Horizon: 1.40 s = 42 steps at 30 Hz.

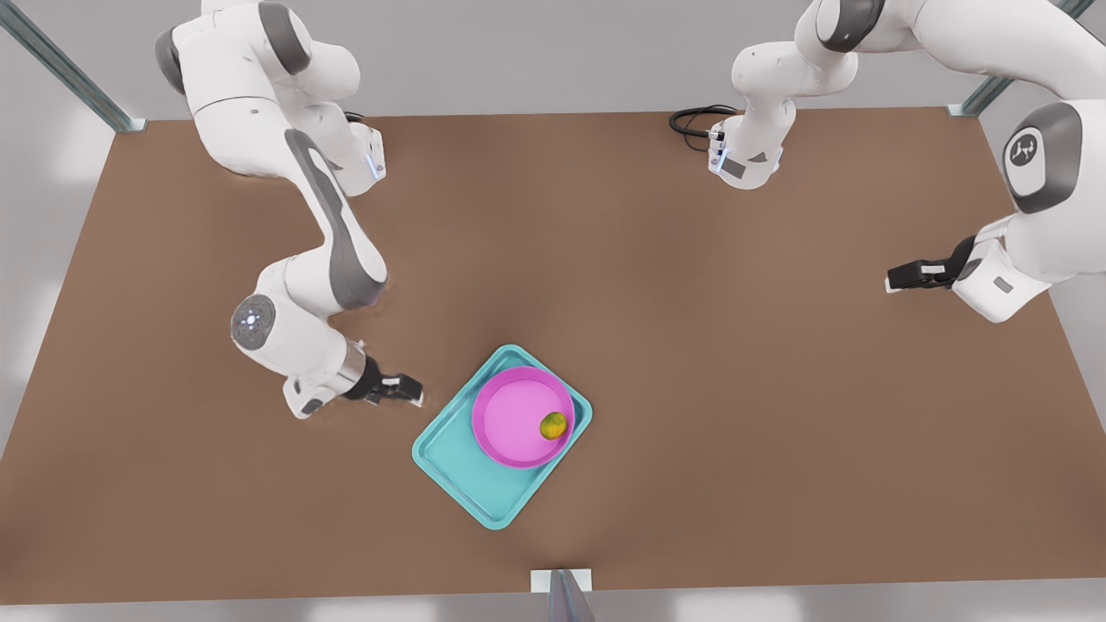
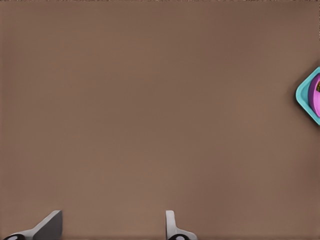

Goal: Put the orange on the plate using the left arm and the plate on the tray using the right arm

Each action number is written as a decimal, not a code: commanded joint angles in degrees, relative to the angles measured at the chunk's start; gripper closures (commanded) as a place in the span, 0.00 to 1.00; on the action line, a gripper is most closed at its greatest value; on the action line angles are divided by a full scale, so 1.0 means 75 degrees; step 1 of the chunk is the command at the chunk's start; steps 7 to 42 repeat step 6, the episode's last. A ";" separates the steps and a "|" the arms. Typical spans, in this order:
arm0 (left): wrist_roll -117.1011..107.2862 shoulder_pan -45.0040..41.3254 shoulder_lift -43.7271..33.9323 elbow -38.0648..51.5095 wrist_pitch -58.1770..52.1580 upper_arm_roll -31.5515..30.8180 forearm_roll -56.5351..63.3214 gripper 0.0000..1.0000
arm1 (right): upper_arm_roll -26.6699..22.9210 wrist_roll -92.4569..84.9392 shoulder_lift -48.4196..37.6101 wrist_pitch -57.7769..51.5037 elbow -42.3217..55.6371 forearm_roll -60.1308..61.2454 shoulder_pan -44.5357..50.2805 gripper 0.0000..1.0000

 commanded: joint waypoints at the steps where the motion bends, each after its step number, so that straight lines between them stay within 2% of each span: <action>1: -0.0010 -0.0002 -0.0048 0.0021 -0.0027 -0.0014 -0.0006 0.00 | -0.0371 -0.1200 -0.1286 -0.4215 0.0027 -0.1834 -0.0353 0.00; 2: -0.0010 -0.0002 -0.0106 0.0021 -0.0038 -0.0026 -0.0006 0.00 | -0.0653 -0.1494 -0.1790 -0.4297 0.0003 -0.1845 -0.0353 0.00; 4: -0.0010 -0.0002 -0.0094 0.0021 -0.0003 -0.0026 -0.0006 0.00 | -0.0676 -0.1518 -0.2271 -0.4497 -0.0032 -0.1951 -0.0341 0.00; 42: 0.0002 0.0010 -0.0036 0.0021 -0.0003 -0.0015 0.0006 0.00 | -0.0700 -0.1506 -0.2283 -0.4532 -0.0032 -0.1951 -0.0341 0.00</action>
